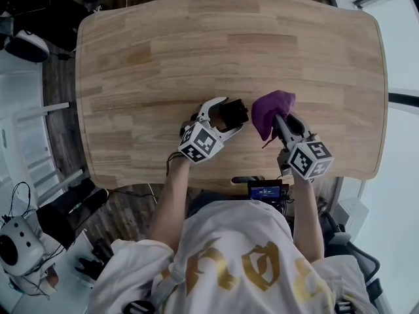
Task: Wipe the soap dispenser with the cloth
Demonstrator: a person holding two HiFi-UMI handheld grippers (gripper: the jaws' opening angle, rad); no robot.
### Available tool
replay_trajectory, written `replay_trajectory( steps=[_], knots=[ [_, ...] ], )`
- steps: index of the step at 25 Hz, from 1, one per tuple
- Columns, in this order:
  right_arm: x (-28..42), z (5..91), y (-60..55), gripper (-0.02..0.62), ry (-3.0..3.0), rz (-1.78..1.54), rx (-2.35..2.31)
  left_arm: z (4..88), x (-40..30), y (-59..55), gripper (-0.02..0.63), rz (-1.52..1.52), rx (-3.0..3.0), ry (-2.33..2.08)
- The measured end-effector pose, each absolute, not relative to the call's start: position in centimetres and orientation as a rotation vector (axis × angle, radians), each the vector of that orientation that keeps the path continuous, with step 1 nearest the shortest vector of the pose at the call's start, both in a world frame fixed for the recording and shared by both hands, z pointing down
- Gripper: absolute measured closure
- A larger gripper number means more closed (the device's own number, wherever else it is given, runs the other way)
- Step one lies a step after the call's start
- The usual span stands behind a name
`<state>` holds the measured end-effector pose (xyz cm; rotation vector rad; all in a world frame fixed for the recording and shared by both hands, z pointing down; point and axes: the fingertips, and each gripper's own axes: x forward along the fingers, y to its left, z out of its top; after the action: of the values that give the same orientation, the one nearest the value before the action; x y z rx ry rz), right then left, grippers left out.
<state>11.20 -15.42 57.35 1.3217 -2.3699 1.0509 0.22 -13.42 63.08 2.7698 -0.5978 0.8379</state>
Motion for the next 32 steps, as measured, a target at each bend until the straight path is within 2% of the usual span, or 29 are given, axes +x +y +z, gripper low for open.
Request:
replay_trajectory(
  steps=[11,21,32],
  knots=[
    [10.8,57.2,-15.5,0.525,-2.382,1.073,1.319,63.7,0.7,-13.8,0.264,0.917,2.782,-0.67],
    [10.7,56.9,-15.8,0.525,-2.394,1.077,1.325,63.5,0.6,-13.7,0.264,0.886,2.733,-0.565],
    [9.6,52.3,-16.6,0.525,-2.533,1.057,1.303,63.2,0.3,-13.9,0.264,0.828,2.624,-0.581]
  ],
)
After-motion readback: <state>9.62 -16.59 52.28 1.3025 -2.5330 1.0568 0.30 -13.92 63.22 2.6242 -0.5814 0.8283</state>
